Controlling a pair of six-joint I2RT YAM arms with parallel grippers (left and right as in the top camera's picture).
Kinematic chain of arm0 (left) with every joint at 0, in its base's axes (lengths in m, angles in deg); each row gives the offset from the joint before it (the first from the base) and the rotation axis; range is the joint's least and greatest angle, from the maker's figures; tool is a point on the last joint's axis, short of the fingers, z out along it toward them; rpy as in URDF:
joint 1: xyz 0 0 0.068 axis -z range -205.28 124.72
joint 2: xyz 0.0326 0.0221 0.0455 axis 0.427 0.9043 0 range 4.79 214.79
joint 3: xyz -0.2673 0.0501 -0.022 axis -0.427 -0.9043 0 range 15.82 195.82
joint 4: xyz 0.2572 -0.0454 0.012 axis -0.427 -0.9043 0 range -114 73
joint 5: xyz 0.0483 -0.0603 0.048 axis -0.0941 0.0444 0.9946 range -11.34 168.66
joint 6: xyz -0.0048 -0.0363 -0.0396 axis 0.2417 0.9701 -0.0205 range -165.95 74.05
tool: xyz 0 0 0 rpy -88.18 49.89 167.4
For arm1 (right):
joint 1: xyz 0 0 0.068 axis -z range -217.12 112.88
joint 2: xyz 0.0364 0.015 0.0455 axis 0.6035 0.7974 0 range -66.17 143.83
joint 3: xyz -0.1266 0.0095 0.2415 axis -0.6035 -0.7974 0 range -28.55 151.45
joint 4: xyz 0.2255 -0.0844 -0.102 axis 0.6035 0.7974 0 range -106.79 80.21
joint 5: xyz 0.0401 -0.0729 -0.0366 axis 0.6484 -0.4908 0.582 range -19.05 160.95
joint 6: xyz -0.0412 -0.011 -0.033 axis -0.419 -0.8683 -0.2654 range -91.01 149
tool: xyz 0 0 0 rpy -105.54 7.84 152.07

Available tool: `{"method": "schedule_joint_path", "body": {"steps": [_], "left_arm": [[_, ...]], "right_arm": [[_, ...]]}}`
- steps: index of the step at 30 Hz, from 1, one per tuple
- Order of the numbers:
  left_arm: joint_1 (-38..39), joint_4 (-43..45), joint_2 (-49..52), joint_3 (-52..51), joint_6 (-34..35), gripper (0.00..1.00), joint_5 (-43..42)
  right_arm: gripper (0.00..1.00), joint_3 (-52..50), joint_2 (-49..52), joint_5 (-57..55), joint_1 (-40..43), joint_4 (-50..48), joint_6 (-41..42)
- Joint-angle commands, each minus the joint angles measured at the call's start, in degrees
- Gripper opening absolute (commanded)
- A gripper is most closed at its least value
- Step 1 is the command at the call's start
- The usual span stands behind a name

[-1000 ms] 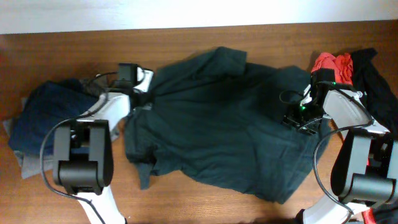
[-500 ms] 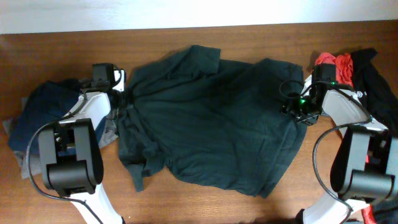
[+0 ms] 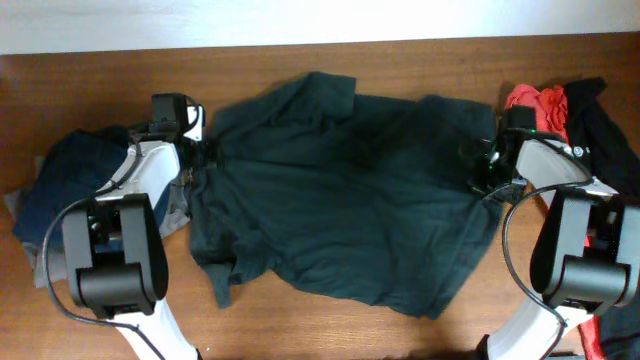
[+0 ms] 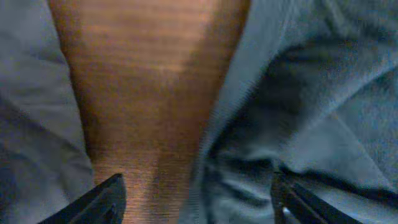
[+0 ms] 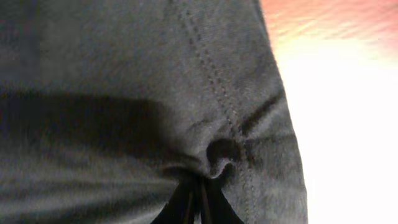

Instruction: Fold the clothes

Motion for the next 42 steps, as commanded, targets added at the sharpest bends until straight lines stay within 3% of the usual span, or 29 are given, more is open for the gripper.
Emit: {"method": "schedule_joint_path", "body": {"steps": [1, 5, 12, 21, 31, 40, 41, 42], "left_arm": [[0.2, 0.8, -3.3, 2.6, -1.2, 0.76, -5.2], [1.3, 4.5, -3.3, 2.8, -6.5, 0.77, -14.4], [6.6, 10.4, -3.2, 2.8, -21.7, 0.71, -17.2], [11.2, 20.6, 2.4, 5.5, -22.3, 0.72, -13.2], [12.4, 25.1, 15.2, 14.0, -22.4, 0.72, -13.1], [16.1, 29.0, 18.4, 14.4, -22.4, 0.72, -13.0], [16.2, 29.2, 18.9, 14.4, -22.4, 0.68, -13.0], [16.3, 29.3, 19.2, 14.4, -22.4, 0.56, -13.0]], "right_arm": [[0.13, 0.5, 2.8, -9.6, 3.4, 0.7, 0.3], [0.22, 5.0, 1.2, 0.5, 4.1, 2.1, -6.6], [0.35, 12.2, -4.7, 15.3, 3.9, 7.5, -8.4], [0.41, 12.8, -7.7, 30.0, 3.4, 10.9, -8.4], [0.43, 12.8, -7.7, 30.5, -3.0, 10.9, -11.1], [0.49, 12.8, -7.6, 30.3, -8.8, 6.6, -11.4], [0.5, 12.8, -7.6, 30.3, -9.3, 6.2, -11.4], [0.5, 12.8, -7.6, 30.3, -9.7, 5.9, -11.4]]}}
